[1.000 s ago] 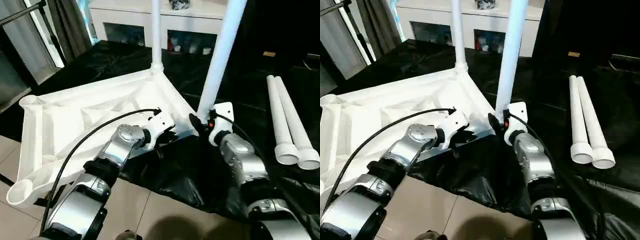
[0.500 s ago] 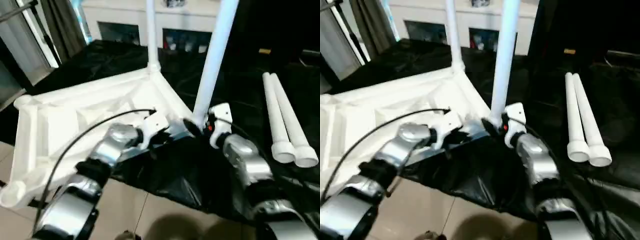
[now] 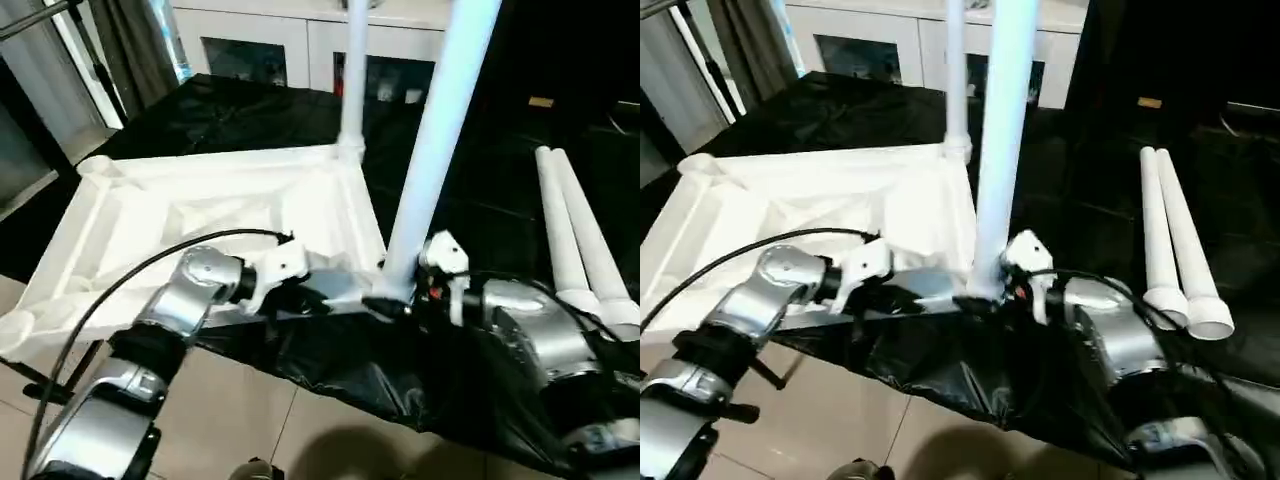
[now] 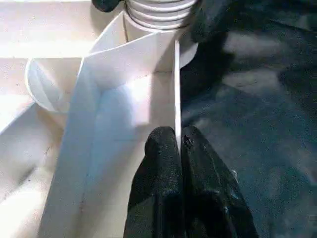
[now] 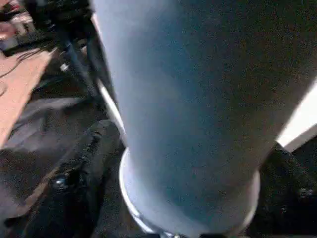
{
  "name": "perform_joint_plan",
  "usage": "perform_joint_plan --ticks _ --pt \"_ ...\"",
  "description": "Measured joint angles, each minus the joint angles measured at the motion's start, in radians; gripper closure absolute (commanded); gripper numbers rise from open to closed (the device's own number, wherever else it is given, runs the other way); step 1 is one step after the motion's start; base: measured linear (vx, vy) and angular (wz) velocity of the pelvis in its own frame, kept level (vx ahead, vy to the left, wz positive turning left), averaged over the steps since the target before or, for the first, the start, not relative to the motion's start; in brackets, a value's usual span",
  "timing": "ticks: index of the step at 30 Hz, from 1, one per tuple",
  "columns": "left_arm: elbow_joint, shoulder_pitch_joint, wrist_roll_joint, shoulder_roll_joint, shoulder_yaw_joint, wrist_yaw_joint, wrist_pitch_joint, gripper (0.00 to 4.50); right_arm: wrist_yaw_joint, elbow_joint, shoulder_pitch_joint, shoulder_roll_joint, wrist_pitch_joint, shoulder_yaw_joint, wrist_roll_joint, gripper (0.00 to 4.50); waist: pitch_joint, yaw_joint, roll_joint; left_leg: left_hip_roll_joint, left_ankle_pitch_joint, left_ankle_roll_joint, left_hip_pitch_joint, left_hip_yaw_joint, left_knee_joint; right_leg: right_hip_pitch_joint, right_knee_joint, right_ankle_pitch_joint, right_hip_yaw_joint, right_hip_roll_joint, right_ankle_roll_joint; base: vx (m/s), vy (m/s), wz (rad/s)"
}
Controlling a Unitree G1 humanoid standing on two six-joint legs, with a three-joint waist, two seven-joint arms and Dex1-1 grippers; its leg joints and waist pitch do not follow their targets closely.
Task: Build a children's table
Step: Rotate leg to tighten
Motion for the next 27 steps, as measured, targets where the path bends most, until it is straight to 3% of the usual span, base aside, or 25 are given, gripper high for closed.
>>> perform_joint_plan --ticks 6,16,20,27 --pt "-0.005 0.004 -0.008 0.014 -0.005 -0.045 -0.004 4.50 0.049 -0.034 0.007 -0.017 0.032 0.010 0.005 1.64 0.000 0.004 0.000 0.000 0.000 0.000 0.000 0.000 0.000 0.000 0.001 0.000 0.000 0.000 0.000 0.000 0.000 0.00" --pt "-0.009 0.006 -0.005 0.006 -0.007 -0.037 0.001 4.50 0.017 -0.066 0.036 0.009 0.065 0.001 0.015 1.75 0.000 0.006 -0.001 0.000 0.000 0.000 0.001 0.000 0.001 0.001 0.001 0.000 0.000 0.000 0.000 0.000 0.000 0.00" --pt "0.045 -0.019 0.028 -0.048 0.009 0.109 0.016 4.50 -0.212 -0.006 0.022 0.097 0.061 -0.056 -0.020 1.75 -0.001 -0.002 -0.002 -0.001 0.000 0.000 0.005 0.000 0.001 0.004 0.002 0.001 0.000 -0.001 -0.001 0.000 0.000 0.00" --pt "0.152 -0.080 0.081 -0.223 0.030 0.425 0.089 4.50 -0.712 0.166 -0.074 0.269 0.034 -0.172 -0.092 1.76 -0.001 -0.012 -0.002 -0.008 0.000 0.000 0.017 0.000 -0.004 0.013 0.000 -0.003 0.001 -0.007 0.006 0.000 0.000 0.00"
